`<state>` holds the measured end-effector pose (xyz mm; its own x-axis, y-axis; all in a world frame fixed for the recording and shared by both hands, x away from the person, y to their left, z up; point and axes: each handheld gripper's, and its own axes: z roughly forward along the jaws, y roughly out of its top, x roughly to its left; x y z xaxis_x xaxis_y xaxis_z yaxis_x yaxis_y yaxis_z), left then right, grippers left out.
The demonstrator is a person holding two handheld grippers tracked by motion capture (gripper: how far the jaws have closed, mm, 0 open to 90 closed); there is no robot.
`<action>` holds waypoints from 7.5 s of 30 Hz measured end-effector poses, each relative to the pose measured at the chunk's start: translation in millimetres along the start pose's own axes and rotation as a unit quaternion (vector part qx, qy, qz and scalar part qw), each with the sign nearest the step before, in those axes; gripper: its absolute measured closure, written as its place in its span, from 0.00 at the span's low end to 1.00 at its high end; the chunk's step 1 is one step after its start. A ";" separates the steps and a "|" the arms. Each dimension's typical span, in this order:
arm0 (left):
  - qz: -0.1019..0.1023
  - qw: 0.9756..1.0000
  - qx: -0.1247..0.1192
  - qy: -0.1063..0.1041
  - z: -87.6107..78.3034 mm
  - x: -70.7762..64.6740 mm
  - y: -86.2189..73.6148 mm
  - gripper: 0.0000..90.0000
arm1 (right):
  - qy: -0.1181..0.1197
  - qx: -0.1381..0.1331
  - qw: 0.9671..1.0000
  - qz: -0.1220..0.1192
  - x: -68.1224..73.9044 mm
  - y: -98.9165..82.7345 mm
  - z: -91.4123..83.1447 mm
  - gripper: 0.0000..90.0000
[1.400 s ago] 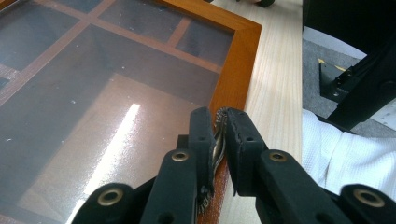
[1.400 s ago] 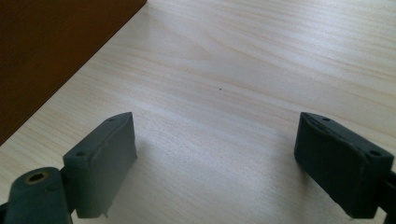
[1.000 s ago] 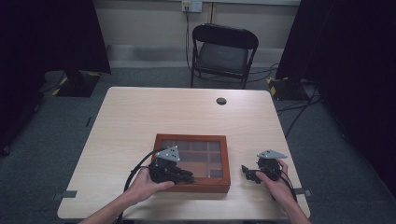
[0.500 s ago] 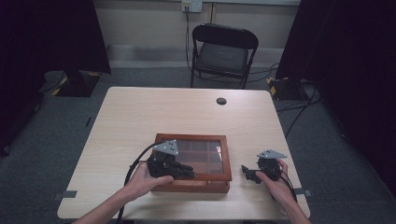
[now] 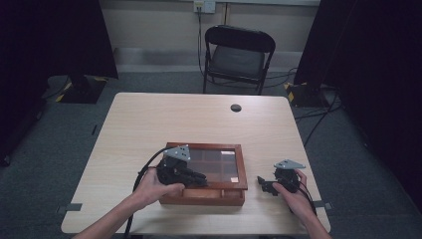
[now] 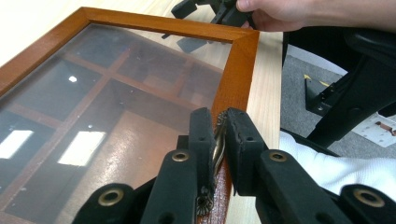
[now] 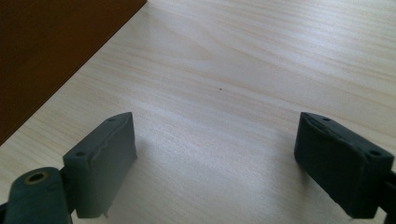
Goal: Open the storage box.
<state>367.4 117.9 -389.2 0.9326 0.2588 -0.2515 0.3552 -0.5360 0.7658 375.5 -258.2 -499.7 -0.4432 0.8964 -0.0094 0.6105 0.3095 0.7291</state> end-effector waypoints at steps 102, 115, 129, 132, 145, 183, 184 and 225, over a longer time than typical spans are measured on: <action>-0.030 0.999 -0.011 0.030 -37.2 18.9 65.8 0.90 | 0.003 0.005 1.000 -0.002 -0.6 1.4 0.1 0.14; -0.032 0.999 -0.016 0.035 -40.0 21.4 70.0 0.91 | 0.003 0.003 1.000 -0.003 -0.6 0.9 0.2 0.14; -0.029 0.998 -0.028 0.039 -41.6 24.5 73.4 0.91 | 0.002 -0.001 1.000 -0.002 -0.5 0.1 0.2 0.14; -0.032 0.998 -0.031 0.043 -41.7 24.9 74.5 0.91 | 0.001 -0.002 1.000 -0.002 -0.3 -0.2 0.2 0.14; -0.025 0.998 -0.038 0.047 -43.1 27.3 78.0 0.91 | 0.002 -0.002 1.000 -0.002 -0.3 -0.3 0.2 0.14; -0.018 0.996 -0.053 0.065 -48.5 33.4 87.2 0.93 | 0.002 -0.002 1.000 -0.002 -0.3 -0.2 0.3 0.14; -0.017 0.996 -0.052 0.064 -48.6 33.6 87.5 0.93 | 0.001 -0.002 1.000 -0.001 -0.3 -0.2 0.3 0.14; -0.019 0.996 -0.060 0.061 -48.3 37.9 88.9 0.94 | 0.001 -0.002 1.000 -0.001 -0.3 -0.2 0.3 0.14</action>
<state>431.3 118.9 -302.0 0.9014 0.3761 -0.2143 0.3737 -0.4262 0.8238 375.7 -258.4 -500.1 -0.4469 0.8945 -0.0094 0.6065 0.3107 0.7318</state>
